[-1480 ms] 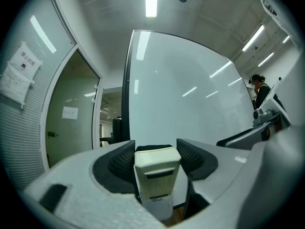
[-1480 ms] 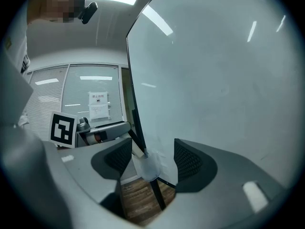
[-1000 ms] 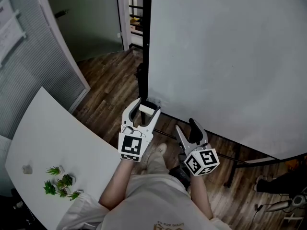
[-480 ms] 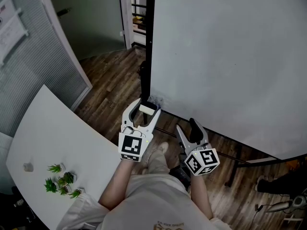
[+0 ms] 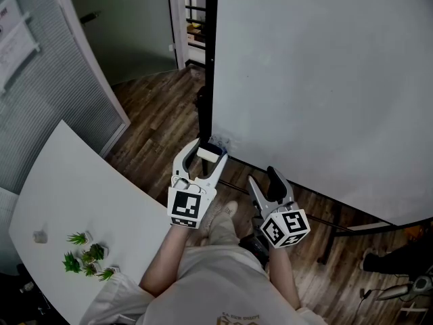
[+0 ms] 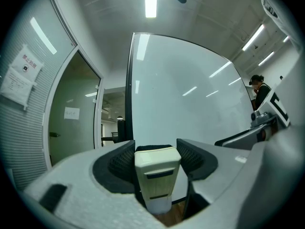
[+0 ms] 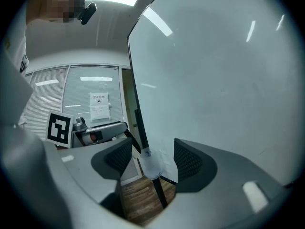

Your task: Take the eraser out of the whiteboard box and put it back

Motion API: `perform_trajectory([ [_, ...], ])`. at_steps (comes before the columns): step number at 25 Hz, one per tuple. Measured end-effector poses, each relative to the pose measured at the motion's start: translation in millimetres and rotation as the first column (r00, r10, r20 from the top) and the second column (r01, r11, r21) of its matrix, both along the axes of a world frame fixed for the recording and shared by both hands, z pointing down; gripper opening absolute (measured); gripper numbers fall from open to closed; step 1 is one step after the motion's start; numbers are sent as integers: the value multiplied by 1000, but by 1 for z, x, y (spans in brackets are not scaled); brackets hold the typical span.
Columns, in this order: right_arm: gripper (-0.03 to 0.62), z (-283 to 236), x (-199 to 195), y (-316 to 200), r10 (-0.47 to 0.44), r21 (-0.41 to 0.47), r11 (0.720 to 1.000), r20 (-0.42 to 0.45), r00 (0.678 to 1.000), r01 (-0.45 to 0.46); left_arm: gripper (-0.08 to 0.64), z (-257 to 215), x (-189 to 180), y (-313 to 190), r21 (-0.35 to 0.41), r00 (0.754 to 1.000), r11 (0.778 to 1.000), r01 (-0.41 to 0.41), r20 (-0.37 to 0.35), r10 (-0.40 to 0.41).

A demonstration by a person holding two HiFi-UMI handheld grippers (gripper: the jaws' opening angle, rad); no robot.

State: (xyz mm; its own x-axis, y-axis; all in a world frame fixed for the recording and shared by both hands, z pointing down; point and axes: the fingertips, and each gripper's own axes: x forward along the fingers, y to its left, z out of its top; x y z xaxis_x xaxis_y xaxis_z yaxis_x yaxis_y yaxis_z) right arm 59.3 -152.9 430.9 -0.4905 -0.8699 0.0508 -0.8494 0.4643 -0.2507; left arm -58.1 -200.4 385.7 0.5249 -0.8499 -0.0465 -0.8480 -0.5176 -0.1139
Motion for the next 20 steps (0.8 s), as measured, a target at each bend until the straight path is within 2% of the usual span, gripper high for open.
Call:
perform_trajectory([
  [20,275,3,18,-13,31,-10,999,-4,1000,-31,268,1,18,-19,-6,1000,1000,-26,-9,26],
])
